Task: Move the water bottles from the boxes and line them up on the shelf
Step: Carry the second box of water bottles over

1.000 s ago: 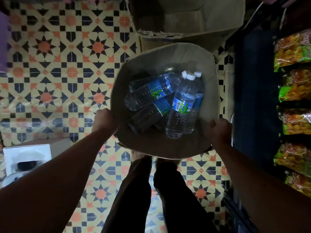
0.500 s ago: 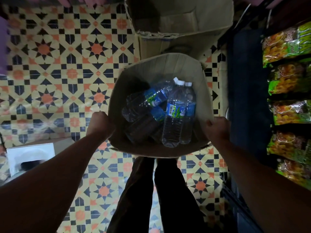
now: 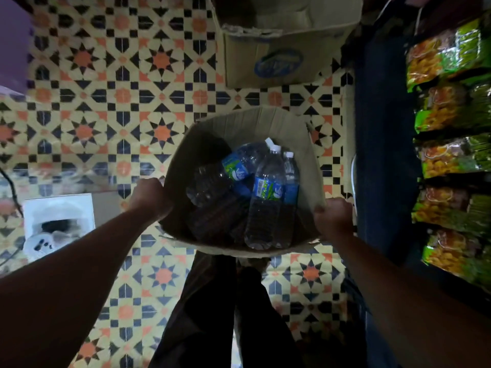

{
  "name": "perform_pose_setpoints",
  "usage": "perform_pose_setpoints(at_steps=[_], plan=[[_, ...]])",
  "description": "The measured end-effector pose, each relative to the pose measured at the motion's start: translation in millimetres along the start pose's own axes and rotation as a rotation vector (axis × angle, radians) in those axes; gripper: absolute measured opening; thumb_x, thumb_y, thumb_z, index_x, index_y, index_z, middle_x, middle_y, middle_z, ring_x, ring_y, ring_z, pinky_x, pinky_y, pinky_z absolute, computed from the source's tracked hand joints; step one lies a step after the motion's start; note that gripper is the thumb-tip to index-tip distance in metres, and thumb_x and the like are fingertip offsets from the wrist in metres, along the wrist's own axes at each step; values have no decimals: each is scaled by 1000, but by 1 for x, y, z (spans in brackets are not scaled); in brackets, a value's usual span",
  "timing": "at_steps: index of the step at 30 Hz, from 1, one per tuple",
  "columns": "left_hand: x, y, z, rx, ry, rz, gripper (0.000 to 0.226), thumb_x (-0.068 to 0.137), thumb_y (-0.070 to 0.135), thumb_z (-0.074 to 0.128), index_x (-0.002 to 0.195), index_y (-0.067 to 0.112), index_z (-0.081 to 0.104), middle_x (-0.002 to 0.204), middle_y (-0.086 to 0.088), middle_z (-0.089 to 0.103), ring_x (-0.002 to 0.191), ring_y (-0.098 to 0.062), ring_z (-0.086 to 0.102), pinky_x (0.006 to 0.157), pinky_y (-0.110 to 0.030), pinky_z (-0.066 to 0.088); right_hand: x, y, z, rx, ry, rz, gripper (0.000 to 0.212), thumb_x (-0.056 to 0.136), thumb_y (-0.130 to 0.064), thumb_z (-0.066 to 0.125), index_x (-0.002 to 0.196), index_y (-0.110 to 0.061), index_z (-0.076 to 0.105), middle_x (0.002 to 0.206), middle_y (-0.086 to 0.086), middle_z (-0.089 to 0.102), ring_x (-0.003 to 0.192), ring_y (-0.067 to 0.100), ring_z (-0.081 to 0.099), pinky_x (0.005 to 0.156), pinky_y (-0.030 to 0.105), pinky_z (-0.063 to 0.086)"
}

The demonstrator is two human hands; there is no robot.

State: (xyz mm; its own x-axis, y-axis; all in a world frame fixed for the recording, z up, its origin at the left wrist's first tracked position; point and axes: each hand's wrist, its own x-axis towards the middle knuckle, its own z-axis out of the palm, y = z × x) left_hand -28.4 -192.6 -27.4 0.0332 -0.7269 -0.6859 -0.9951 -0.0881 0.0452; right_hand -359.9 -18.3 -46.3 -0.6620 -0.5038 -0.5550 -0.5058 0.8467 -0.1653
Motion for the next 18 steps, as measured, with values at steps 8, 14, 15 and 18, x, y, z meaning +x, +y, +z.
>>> perform_pose_setpoints(at_steps=[8,14,15,18], plan=[[-49,-40,40,-12,-5,8,12,80,3,62,84,-7,68,81,-21,66,71,-34,66,58,-35,56,-53,31,10,-25,-17,1,30,93,-16,59,93,12,69,91,28,68,88,38,67,64,31,46],[-80,-72,58,15,-21,70,13,79,5,68,83,-8,69,72,-15,61,69,-33,64,65,-42,58,-104,48,18,44,-7,79,27,94,-15,61,98,11,67,92,18,66,87,28,65,66,28,46],[-84,-77,60,12,-21,90,12,79,5,68,82,-6,70,74,-16,64,70,-33,65,67,-43,59,-114,51,19,51,3,100,25,94,-15,61,98,10,66,92,14,62,85,24,61,66,27,43],[-95,-92,67,8,-19,133,10,78,3,70,81,-6,71,78,-20,67,72,-34,66,67,-43,60,-137,69,36,49,3,81,24,90,-15,63,98,8,70,97,19,68,85,29,63,65,28,44]])
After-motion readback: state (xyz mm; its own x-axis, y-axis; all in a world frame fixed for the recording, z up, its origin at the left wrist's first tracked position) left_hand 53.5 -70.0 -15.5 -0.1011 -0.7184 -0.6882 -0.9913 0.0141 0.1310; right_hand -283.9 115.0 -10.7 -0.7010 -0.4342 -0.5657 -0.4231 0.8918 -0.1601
